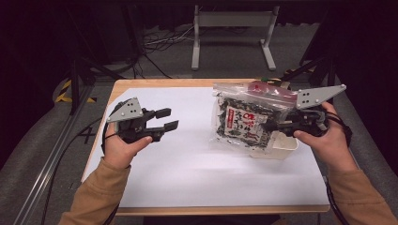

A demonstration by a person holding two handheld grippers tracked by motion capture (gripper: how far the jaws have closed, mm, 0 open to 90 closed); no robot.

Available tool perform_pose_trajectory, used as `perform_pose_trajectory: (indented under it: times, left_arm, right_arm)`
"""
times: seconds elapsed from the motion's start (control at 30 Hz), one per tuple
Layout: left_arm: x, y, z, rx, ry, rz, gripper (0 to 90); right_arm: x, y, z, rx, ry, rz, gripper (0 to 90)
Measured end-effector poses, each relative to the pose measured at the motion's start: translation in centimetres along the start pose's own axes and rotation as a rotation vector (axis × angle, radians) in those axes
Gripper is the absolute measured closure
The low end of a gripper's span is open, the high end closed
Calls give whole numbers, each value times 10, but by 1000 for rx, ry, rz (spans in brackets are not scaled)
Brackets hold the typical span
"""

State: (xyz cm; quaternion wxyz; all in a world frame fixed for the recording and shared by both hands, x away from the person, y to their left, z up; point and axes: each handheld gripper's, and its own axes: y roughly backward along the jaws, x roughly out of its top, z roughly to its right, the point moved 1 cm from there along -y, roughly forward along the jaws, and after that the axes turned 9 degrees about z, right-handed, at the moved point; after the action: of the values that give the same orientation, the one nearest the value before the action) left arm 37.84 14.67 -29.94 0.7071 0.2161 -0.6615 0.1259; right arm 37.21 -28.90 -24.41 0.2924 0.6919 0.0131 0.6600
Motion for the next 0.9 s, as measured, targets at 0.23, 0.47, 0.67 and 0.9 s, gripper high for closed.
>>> perform_pose_trajectory:
  times: [0.23, 0.47, 0.67, 0.9]
  left_arm:
    - [-13, 1, -2, 36, 9, -25, 446]
    - [-22, 0, -8, 72, 19, -51, 373]
    - [-29, 0, -15, 101, 33, -62, 298]
    - [-35, -1, -21, 116, 32, -65, 241]
  right_arm:
    - [8, 14, 7, -34, 4, -2, 752]
    - [12, 26, 14, -61, -5, 7, 751]
    - [15, 35, 17, -86, -14, 19, 751]
    - [16, 42, 20, -127, -19, 14, 751]
